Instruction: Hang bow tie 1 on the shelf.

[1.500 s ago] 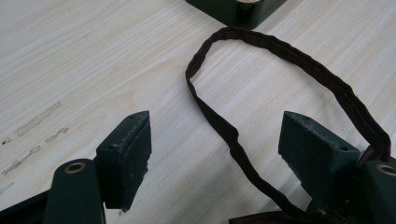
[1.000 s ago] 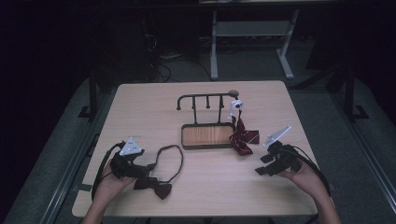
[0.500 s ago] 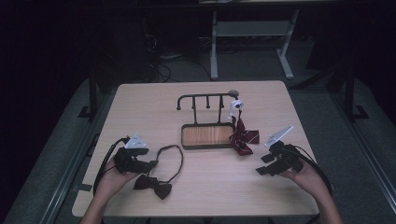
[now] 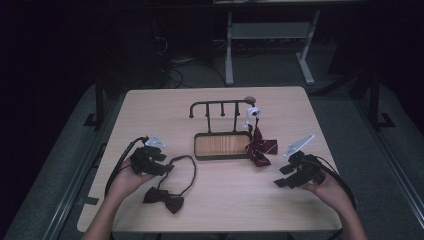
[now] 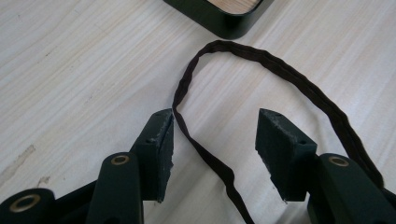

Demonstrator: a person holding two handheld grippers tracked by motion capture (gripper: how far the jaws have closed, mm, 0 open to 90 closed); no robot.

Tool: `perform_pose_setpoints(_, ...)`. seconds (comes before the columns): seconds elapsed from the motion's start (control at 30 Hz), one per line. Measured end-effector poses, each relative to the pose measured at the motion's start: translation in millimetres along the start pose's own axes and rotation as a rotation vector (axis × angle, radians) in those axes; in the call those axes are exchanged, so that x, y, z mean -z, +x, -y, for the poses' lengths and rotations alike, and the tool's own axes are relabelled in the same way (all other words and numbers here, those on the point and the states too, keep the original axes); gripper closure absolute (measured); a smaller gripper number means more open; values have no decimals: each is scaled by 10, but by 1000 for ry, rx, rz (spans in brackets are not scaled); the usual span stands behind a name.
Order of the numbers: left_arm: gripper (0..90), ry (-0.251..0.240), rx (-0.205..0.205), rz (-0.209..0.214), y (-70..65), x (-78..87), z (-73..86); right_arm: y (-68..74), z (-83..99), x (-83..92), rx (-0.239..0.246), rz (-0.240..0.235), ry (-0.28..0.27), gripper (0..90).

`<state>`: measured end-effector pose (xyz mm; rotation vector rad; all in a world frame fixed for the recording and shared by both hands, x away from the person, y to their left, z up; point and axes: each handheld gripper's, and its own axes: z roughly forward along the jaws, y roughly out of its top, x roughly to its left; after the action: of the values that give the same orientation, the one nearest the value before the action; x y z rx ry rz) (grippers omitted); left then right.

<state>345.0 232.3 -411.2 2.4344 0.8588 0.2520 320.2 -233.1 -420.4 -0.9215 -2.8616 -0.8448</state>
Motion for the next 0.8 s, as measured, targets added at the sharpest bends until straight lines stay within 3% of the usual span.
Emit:
perform_pose_setpoints(0.4, 531, 84, -2, -2, 147, -155, -145, -2, 3, 0, -1, -3, -3, 420)
perform_pose_setpoints(0.8, 638, 154, 9, -9, 232, -299, -183, -6, 5, -8, 2, -2, -5, 421)
